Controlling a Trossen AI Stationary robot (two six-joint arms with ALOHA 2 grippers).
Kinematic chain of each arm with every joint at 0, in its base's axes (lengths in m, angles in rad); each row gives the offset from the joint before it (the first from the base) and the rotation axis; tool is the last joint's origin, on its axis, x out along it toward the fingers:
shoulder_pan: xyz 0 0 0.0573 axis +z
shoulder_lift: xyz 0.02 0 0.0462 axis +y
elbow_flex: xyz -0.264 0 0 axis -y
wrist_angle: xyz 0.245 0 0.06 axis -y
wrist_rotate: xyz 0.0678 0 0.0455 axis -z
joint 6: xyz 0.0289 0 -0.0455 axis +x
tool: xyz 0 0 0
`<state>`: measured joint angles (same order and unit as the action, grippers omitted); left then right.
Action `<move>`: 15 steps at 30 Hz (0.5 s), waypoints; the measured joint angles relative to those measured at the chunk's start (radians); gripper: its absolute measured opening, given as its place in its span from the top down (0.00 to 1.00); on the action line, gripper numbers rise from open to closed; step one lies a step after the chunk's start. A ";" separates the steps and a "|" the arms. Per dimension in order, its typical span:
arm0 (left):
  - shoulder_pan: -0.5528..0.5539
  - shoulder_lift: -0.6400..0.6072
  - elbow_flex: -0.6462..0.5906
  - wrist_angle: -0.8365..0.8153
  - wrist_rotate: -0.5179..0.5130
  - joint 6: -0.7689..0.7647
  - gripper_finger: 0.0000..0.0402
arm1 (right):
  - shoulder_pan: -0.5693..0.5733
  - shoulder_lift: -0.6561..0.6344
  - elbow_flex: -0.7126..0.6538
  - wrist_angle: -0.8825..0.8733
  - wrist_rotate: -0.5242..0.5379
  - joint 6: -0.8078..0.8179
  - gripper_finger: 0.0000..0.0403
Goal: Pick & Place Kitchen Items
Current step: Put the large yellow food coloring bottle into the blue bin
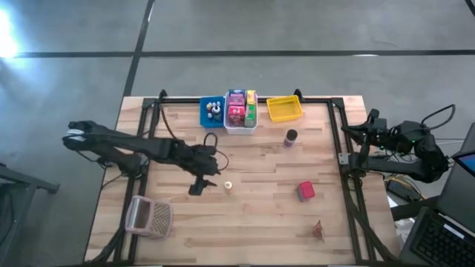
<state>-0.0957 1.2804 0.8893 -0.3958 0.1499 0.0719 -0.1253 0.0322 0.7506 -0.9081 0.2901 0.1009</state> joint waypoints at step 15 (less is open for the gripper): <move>-0.103 0.115 -0.062 0.179 -0.175 -0.044 0.44 | 0.000 0.015 0.000 0.001 -0.002 -0.003 0.98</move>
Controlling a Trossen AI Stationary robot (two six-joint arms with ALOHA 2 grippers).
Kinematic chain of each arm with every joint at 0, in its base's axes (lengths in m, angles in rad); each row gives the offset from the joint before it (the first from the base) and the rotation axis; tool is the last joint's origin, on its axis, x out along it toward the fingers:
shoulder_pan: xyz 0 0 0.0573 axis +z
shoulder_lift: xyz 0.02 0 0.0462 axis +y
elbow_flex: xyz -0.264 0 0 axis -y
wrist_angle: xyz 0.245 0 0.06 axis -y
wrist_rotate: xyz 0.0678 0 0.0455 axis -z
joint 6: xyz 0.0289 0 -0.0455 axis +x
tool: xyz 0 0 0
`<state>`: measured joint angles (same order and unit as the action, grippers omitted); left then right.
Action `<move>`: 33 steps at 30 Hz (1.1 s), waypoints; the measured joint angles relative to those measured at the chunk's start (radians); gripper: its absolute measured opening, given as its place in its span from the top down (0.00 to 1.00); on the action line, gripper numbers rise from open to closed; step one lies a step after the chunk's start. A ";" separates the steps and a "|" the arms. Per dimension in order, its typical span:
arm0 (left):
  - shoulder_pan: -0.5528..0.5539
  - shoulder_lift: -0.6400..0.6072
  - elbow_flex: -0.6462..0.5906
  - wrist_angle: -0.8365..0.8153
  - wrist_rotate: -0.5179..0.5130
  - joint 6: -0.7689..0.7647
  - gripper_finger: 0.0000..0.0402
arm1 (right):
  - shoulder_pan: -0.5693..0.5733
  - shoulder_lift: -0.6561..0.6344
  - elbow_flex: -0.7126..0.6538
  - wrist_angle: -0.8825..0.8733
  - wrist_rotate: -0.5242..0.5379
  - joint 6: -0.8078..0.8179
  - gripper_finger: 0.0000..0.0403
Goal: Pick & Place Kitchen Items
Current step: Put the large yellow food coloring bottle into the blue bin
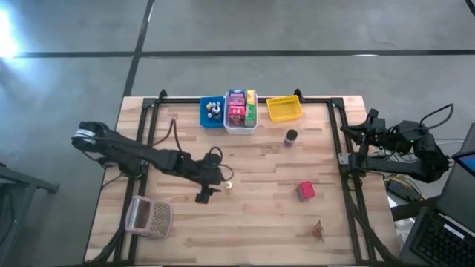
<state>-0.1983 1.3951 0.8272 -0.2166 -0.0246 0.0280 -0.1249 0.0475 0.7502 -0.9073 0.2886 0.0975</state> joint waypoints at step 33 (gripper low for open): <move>-0.007 0.099 0.025 0.138 -0.030 -0.001 0.44 | 0.000 0.000 0.000 0.000 0.000 -0.003 0.98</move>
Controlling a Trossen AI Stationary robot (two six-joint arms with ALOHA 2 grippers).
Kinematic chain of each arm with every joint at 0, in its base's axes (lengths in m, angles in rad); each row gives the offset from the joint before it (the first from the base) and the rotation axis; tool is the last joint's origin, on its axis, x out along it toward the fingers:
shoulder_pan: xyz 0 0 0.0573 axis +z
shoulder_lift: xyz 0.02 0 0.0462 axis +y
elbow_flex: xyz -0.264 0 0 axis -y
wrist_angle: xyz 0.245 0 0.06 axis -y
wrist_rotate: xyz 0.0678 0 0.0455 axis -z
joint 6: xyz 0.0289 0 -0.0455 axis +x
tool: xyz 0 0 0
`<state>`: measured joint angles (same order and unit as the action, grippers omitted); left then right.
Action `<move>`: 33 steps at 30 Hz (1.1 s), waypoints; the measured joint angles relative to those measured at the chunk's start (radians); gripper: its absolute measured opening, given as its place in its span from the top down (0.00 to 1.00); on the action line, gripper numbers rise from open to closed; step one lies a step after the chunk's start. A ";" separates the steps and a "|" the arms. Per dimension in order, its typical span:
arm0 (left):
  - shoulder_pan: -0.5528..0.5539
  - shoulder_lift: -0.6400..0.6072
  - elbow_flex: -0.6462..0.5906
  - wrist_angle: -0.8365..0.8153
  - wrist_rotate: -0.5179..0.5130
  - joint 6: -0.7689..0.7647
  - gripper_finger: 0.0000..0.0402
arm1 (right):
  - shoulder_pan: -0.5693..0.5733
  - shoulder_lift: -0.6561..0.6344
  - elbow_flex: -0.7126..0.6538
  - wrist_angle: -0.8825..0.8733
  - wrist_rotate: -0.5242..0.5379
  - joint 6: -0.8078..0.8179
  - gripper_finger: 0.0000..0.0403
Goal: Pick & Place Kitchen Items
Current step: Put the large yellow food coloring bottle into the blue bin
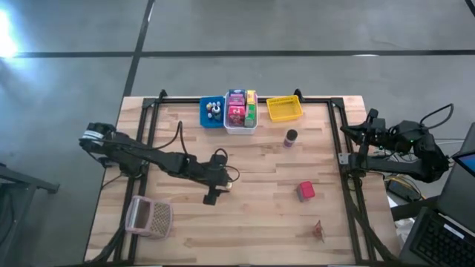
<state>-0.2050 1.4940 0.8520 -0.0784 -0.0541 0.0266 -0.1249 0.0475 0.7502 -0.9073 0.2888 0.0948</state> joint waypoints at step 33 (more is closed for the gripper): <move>0.005 -0.118 0.028 -0.192 -0.120 -0.043 0.68 | 0.000 0.000 0.000 0.000 0.000 0.002 0.98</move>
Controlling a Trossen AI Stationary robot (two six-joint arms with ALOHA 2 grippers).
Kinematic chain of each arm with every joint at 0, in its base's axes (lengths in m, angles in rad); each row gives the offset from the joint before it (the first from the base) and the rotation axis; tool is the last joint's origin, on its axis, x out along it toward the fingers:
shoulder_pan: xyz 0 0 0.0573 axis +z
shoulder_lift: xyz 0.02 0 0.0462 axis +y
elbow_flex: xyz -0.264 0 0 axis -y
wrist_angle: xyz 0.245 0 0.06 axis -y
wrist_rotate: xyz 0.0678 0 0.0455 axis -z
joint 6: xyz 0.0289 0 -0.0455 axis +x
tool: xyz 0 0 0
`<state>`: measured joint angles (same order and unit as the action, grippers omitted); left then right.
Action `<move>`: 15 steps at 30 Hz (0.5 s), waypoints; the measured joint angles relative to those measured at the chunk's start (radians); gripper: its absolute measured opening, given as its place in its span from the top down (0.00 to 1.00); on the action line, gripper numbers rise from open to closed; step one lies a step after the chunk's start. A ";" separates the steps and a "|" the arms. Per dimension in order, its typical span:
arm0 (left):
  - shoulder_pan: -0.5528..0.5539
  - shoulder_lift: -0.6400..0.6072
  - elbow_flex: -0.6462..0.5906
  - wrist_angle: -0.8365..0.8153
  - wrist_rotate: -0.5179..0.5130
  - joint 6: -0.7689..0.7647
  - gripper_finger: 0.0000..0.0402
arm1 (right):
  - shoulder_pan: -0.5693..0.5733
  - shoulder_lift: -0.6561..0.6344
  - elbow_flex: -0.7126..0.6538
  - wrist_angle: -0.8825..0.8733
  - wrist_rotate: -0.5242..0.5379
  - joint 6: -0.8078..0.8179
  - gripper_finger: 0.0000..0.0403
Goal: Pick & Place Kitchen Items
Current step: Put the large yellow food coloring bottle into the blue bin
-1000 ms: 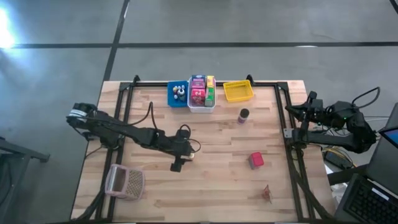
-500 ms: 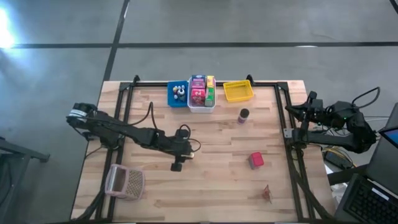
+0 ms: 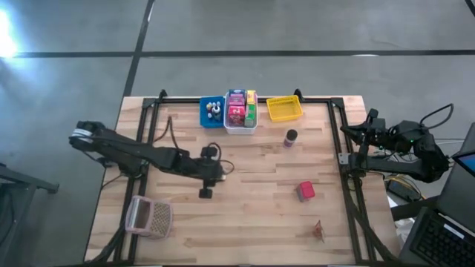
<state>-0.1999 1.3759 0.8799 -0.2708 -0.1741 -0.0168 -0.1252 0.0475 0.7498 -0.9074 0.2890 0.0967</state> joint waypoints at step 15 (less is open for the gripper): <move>0.311 -0.316 -0.002 -0.097 -0.198 0.056 0.68 | 0.000 0.000 0.000 0.000 0.000 0.000 0.98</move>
<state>0.1107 1.0595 0.8783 -0.3676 -0.3725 0.0388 -0.1253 0.0475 0.7498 -0.9077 0.2890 0.0963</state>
